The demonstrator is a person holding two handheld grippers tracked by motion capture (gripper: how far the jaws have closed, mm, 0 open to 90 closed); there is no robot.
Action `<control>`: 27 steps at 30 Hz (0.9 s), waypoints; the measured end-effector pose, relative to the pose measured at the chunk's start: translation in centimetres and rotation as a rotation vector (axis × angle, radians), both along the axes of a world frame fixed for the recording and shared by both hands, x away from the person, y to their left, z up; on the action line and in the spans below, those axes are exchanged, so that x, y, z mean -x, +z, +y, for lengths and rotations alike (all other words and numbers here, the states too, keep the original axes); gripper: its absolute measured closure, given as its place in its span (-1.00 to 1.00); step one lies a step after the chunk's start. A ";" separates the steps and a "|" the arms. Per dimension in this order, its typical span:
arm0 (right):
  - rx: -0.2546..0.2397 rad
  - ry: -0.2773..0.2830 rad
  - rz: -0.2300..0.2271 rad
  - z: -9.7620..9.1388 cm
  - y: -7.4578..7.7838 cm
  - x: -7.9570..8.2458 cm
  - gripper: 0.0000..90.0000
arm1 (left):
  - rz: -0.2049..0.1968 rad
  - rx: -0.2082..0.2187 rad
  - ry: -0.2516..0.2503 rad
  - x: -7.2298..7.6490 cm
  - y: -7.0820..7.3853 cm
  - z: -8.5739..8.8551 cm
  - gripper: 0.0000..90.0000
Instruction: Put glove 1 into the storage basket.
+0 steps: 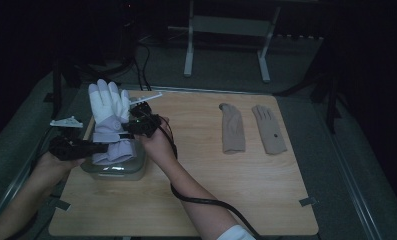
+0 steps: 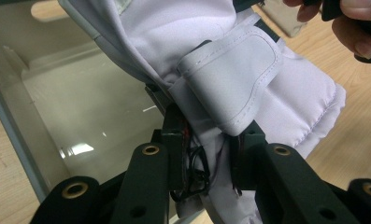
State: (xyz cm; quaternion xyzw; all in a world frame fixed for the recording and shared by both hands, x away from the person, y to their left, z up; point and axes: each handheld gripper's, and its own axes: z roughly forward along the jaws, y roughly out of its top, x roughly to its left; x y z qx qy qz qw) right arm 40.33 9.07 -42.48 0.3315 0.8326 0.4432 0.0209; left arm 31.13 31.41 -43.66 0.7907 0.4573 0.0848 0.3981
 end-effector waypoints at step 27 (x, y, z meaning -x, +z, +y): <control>0.055 -0.074 0.113 0.7 -6.9 -1.5 0.76 | 0.111 -0.020 -0.003 -2.2 -6.4 0.2 0.37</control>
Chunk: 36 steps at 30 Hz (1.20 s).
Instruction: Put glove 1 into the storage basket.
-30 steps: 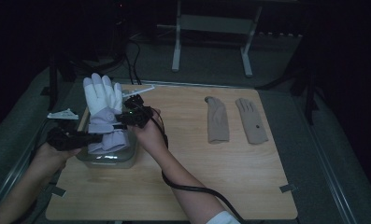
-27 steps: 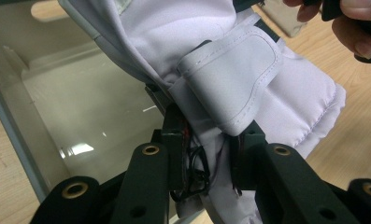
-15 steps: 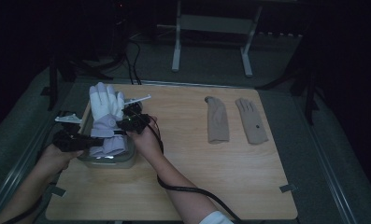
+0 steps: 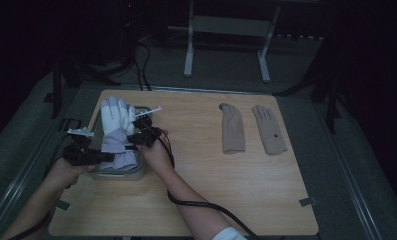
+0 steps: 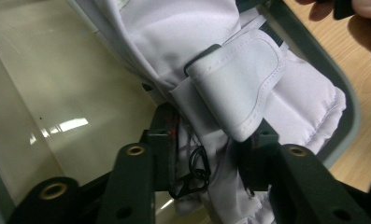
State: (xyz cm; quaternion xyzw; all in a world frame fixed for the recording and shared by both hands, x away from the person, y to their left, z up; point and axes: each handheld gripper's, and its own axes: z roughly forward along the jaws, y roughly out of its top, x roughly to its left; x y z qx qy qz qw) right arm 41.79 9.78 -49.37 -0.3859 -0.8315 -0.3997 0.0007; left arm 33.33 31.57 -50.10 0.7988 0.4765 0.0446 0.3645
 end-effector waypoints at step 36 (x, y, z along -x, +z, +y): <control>0.132 0.042 -0.032 0.6 1.3 0.1 0.05 | -0.085 -0.016 0.133 1.2 1.7 0.1 -0.04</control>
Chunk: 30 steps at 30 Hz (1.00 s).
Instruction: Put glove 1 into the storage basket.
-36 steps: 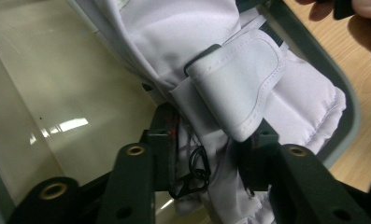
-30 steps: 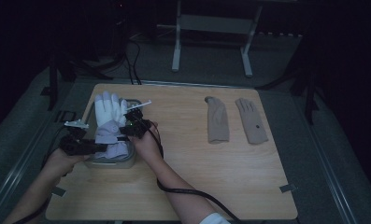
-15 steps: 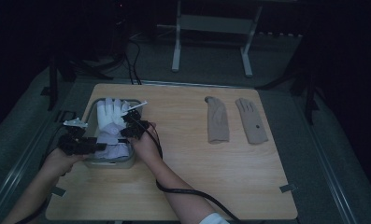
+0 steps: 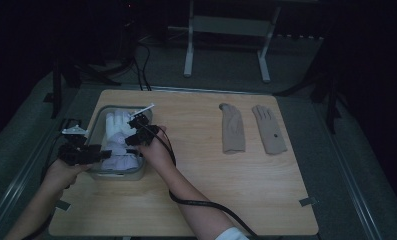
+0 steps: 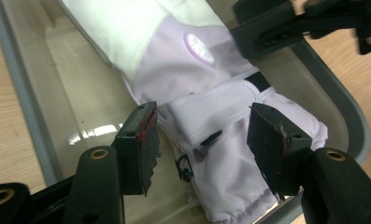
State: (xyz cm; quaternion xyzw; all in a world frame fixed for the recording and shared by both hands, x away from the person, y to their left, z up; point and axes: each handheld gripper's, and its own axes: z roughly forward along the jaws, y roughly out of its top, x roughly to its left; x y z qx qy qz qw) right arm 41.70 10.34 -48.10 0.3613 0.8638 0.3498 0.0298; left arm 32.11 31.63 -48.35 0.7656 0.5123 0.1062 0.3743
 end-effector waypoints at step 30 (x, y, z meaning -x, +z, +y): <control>-0.068 0.040 -0.086 -12.8 2.8 0.5 -0.64 | -0.100 0.109 -0.137 0.7 0.9 -9.9 0.01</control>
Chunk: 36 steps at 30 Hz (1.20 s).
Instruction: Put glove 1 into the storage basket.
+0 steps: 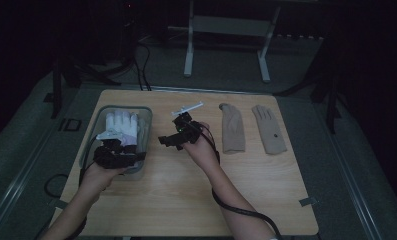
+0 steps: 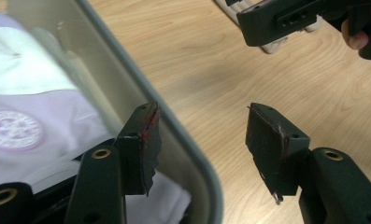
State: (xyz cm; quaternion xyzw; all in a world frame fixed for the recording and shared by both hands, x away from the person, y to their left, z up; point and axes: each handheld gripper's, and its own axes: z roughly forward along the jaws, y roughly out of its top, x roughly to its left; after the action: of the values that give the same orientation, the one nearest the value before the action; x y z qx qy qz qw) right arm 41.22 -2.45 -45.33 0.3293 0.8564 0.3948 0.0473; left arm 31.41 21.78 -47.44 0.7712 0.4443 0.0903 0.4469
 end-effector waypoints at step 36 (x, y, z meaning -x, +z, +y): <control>-0.005 -0.085 -0.020 -12.5 -1.7 -0.3 -0.69 | -0.084 0.049 -0.102 1.7 -5.6 -10.0 -0.69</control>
State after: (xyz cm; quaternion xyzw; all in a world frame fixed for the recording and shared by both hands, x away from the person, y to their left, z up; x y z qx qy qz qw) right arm 41.51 -14.97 -47.00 0.3616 0.8401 0.3978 0.0716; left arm 29.75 11.78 -53.05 0.7772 0.3874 0.0891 0.4878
